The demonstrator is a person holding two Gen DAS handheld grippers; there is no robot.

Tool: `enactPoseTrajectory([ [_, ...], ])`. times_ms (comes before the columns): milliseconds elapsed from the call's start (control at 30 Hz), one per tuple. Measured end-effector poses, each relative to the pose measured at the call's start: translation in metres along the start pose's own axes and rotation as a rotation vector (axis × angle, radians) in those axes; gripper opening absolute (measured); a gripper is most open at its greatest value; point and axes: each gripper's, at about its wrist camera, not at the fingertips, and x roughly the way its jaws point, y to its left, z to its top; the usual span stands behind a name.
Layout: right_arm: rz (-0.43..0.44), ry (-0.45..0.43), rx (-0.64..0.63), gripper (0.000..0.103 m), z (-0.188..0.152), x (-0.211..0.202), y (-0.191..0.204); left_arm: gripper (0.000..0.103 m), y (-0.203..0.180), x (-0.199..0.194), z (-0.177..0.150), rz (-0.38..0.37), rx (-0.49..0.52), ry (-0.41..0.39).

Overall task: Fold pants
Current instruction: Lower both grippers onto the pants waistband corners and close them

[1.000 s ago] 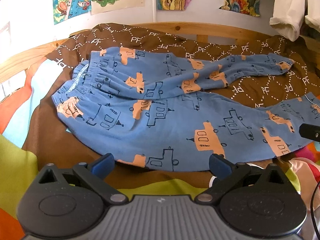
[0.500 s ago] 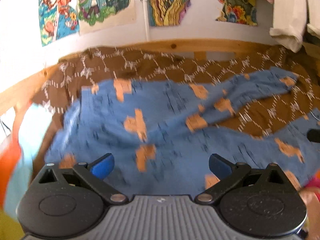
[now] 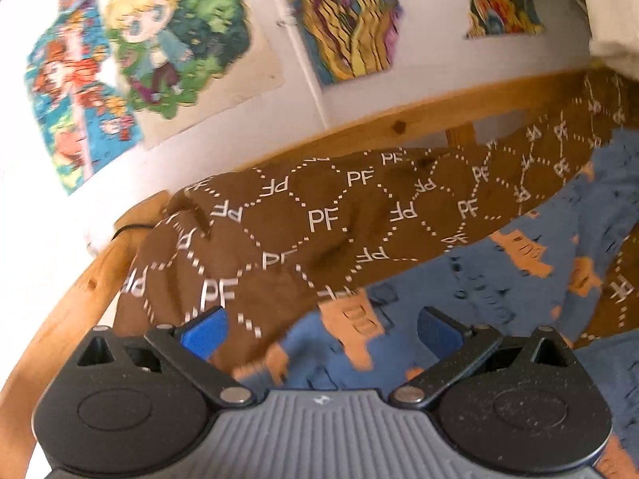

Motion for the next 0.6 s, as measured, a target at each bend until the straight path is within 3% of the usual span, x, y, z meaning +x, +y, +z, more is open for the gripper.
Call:
enactPoseTrajectory([
  [233, 0.094, 0.163, -0.031, 0.102, 0.077, 0.075, -0.064, 0.103, 0.013, 0.054, 0.017, -0.150, 0.066, 0.098],
  [367, 0.154, 0.264, -0.084, 0.086, 0.099, 0.117, -0.074, 0.087, 0.006, 0.072, 0.023, -0.213, 0.101, 0.120],
  [467, 0.246, 0.307, -0.113, 0.074, 0.107, 0.135, -0.070, 0.079, 0.005, 0.081, 0.030, -0.283, 0.093, 0.134],
  [600, 0.341, 0.363, -0.172, 0.067, 0.110, 0.148, -0.061, 0.072, 0.005, 0.083, 0.036, -0.335, 0.156, 0.148],
])
